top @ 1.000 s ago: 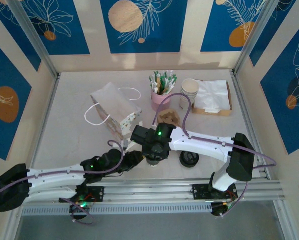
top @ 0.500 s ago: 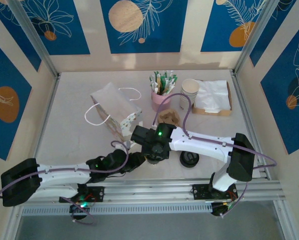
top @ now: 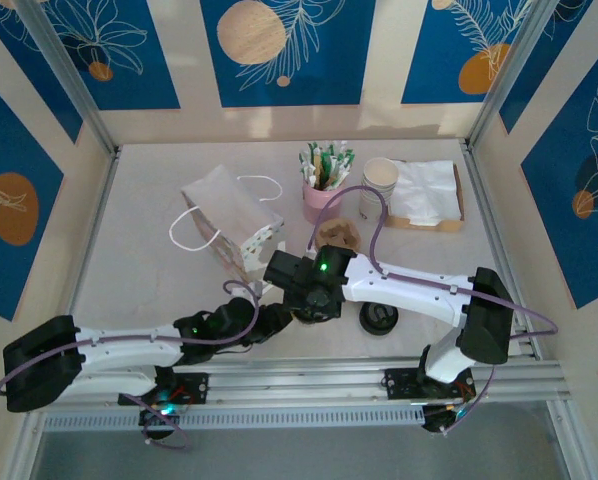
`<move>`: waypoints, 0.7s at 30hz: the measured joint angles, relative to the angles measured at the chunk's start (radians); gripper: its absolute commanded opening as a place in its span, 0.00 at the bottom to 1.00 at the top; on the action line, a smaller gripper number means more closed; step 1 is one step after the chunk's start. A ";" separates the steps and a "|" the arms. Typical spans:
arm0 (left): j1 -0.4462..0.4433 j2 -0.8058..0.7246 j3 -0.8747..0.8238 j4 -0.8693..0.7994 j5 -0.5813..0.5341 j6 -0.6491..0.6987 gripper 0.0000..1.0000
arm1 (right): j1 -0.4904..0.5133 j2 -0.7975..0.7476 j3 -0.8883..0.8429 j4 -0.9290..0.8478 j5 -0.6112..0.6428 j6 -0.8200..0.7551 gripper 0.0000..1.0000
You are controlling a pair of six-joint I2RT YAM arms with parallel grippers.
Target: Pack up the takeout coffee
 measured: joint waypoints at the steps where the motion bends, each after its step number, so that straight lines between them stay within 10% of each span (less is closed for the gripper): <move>1: 0.000 -0.004 0.000 -0.005 0.000 0.004 0.37 | -0.003 0.000 0.000 -0.001 0.000 0.000 0.73; 21: -0.002 -0.071 0.008 0.036 0.016 0.075 0.47 | -0.093 0.005 0.000 -0.002 -0.050 0.040 0.61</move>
